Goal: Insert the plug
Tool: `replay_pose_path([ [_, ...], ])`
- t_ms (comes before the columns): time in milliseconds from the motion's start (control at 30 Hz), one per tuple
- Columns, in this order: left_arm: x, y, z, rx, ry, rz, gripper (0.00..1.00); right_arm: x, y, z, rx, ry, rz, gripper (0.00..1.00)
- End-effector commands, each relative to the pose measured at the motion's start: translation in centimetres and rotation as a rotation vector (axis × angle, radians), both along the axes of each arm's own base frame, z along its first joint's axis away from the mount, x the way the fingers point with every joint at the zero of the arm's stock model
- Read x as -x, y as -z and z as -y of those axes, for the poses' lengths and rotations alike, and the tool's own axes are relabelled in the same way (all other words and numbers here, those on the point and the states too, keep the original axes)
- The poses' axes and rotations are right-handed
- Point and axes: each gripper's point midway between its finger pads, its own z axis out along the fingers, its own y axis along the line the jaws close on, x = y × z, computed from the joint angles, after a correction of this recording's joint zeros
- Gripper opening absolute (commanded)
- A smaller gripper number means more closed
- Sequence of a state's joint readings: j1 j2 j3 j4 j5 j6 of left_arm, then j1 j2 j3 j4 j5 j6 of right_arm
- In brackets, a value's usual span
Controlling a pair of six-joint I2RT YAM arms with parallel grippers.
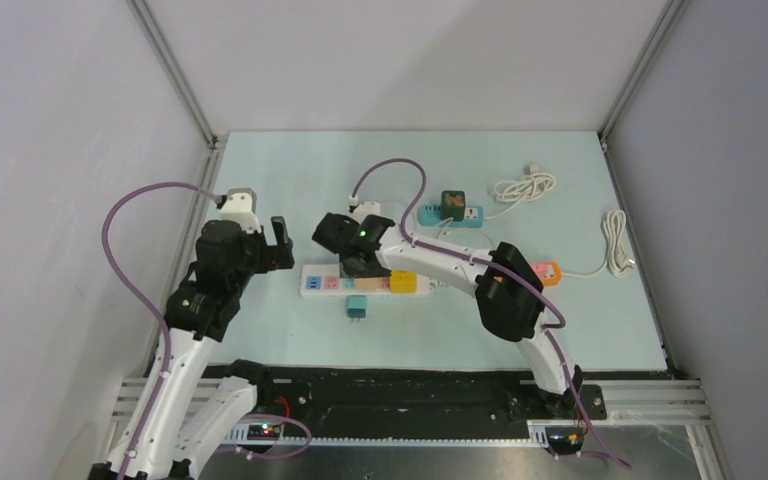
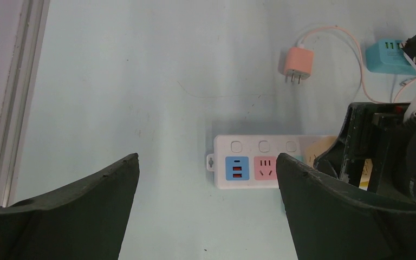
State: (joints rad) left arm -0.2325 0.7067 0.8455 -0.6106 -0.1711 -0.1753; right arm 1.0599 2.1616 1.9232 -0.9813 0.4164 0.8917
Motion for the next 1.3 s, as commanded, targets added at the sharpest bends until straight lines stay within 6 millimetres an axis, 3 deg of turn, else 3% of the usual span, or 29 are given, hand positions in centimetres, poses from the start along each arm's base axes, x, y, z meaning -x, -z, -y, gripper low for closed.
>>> replay_pose_path([
  [0, -0.3, -0.6, 0.2, 0.009, 0.013, 0.034, 1.0, 2.4, 2.3, 0.2, 0.016, 0.05, -0.013, 0.3],
  [133, -0.3, -0.5, 0.2, 0.01, 0.016, 0.033, 1.0, 3.3, 3.8, 0.8, 0.017, 0.08, -0.027, 0.2],
  [433, -0.3, -0.5, 0.3, 0.011, 0.02, 0.034, 1.0, 4.6, 8.2, 1.3, 0.132, 0.021, -0.113, 0.19],
  [600, -0.3, -0.5, 0.3, 0.009, 0.018, 0.034, 1.0, 4.8, 9.3, 2.0, 0.162, 0.009, -0.137, 0.2],
  [1033, -0.3, -0.5, 0.1, 0.006, 0.011, 0.035, 1.0, 4.5, 10.4, 2.4, 0.145, 0.001, -0.219, 0.39],
  [1167, -0.3, -0.5, 0.1, 0.005, 0.008, 0.037, 1.0, 4.0, 9.0, 1.8, 0.125, -0.015, -0.195, 0.53],
  [1267, -0.3, -0.7, 0.1, 0.009, 0.007, 0.041, 1.0, 3.2, 6.7, 0.9, 0.084, -0.024, -0.157, 0.64],
])
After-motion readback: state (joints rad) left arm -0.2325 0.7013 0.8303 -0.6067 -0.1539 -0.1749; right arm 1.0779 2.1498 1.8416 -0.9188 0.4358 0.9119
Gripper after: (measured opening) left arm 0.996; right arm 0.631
